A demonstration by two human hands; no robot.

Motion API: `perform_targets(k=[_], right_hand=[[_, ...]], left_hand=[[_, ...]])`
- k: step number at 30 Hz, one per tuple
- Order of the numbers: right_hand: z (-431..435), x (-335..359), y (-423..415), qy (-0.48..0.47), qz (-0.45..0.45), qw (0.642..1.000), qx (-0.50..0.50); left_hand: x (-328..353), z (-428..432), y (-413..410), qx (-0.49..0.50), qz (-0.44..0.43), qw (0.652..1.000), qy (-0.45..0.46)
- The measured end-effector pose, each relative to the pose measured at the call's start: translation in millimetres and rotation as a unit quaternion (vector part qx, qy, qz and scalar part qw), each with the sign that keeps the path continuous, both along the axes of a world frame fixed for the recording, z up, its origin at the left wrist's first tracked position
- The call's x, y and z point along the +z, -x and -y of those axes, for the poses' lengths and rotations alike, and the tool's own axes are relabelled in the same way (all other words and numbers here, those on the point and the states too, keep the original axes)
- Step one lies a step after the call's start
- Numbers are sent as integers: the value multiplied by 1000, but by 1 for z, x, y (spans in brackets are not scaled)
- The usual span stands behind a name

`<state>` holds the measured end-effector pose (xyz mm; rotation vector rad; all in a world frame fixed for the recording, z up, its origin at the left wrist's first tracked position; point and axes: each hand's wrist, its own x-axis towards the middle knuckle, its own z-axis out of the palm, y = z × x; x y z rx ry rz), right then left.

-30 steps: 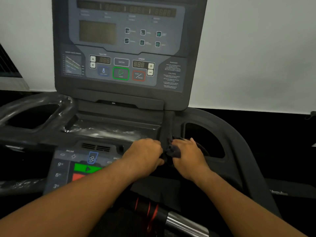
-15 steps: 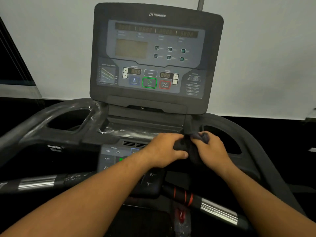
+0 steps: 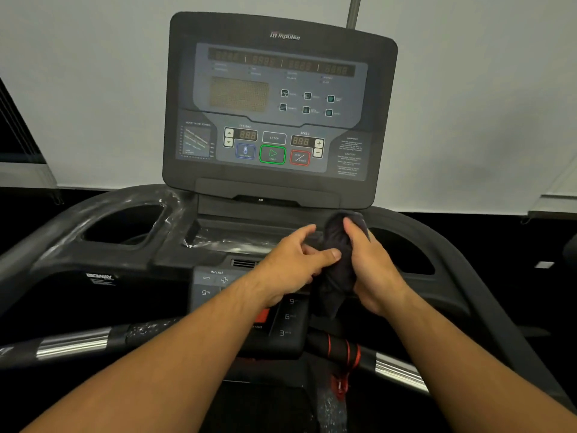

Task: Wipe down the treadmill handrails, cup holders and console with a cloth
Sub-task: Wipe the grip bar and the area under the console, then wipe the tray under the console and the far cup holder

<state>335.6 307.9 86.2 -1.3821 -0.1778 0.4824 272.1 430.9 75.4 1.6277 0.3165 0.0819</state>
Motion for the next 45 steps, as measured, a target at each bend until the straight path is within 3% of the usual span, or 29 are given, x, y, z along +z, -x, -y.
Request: perform_targets(k=[4,8,12,15,17,19,21,23,25,28,30,39,41,45], right_hand=[[3,0,1,21,19,999,35],[9,0,9,92,28,993,68],[7,1,12,196,223,950,-95],[-3,7,10,179,335,920,-95],[-16,-6,14,210,368,906,-6],[-26,-37,28,307,411,851,109],[-31,-62,43,428,458,760,172],[-29,-74,54,485,490,704,171],[-23,-78,69,497,518,672,182],[-12,-96,86,508,574,609,202],[-13,-101,86,519,589,586,202],[-80,-70,66,554,490,668,78],[-81,-79,88,540,521,653,102],[-51,-103,112,502,603,590,189]], left_hand=[[11,-8,-1,-40,29,999,-18],[14,-14,0,17,42,999,-26],[26,-23,10,21,54,996,-69],[34,-45,19,86,58,972,-212],[32,-65,31,116,6,912,-394],[24,-82,45,84,-49,861,-500],[15,-94,58,39,-102,843,-527],[10,-106,67,26,-140,834,-533],[8,-114,74,31,-156,834,-529],[4,-113,81,37,-150,853,-498],[1,-111,83,46,-137,862,-485],[-6,-138,77,80,-136,936,-314],[-9,-144,75,84,-134,945,-285],[-13,-148,76,78,-121,952,-269]])
